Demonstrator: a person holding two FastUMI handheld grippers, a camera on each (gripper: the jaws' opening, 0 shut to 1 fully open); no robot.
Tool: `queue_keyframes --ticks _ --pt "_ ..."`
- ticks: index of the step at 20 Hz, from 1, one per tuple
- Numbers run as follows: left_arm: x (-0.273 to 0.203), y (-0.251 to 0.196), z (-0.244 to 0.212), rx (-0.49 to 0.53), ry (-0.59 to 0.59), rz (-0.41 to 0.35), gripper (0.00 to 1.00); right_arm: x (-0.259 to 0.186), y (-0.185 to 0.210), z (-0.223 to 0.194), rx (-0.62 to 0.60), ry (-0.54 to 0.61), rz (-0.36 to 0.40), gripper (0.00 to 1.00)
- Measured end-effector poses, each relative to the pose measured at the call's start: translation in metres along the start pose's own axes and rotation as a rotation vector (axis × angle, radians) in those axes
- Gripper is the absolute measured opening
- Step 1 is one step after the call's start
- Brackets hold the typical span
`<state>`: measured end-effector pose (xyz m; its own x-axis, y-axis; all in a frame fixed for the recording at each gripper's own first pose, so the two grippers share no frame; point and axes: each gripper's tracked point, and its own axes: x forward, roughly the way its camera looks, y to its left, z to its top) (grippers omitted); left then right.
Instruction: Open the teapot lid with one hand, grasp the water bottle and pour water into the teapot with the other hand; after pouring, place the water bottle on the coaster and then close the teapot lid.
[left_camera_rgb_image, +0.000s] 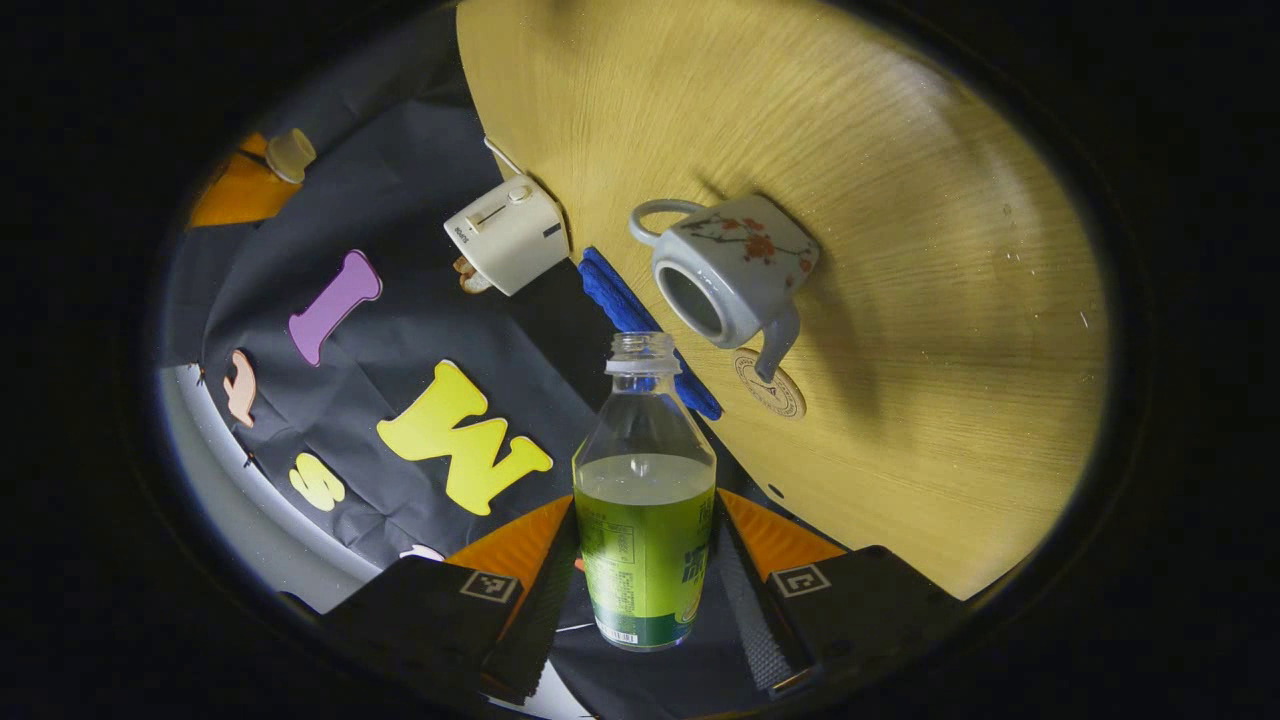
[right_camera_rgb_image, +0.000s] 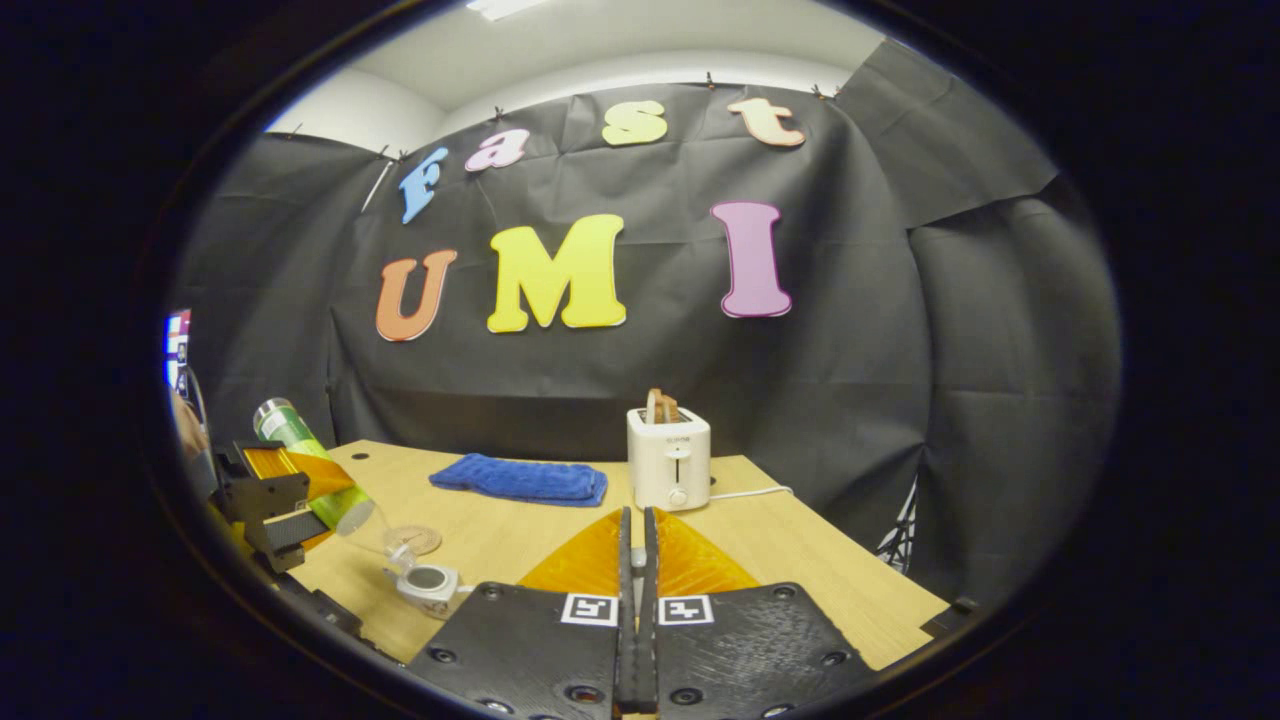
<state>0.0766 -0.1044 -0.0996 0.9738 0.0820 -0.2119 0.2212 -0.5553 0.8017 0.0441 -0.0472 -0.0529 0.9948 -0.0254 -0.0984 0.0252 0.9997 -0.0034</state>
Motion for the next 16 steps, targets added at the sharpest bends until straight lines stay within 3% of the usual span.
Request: queue_keyframes --ticks 2,6,9,11,12,16 --pt "0.003 -0.010 0.002 -0.125 -0.040 -0.036 0.77 0.000 -0.003 0.000 0.001 -0.002 -0.007 0.00" --pt "0.010 -0.025 0.012 -0.477 -0.141 -0.120 0.77 0.001 -0.008 -0.002 -0.004 0.007 -0.027 0.00" --pt "0.014 -0.027 0.005 -0.729 -0.172 -0.132 0.77 -0.002 -0.010 0.003 -0.007 -0.005 -0.040 0.00" --pt "0.023 -0.023 -0.007 -0.903 -0.169 -0.116 0.77 -0.003 -0.007 0.003 -0.012 -0.008 -0.037 0.00" --pt "0.023 -0.017 -0.017 -1.012 -0.171 -0.072 0.77 -0.003 -0.004 0.002 -0.021 -0.010 -0.033 0.00" --pt "0.037 0.012 -0.051 -1.499 -0.203 0.016 0.77 -0.003 0.005 -0.001 -0.054 -0.010 -0.022 0.00"
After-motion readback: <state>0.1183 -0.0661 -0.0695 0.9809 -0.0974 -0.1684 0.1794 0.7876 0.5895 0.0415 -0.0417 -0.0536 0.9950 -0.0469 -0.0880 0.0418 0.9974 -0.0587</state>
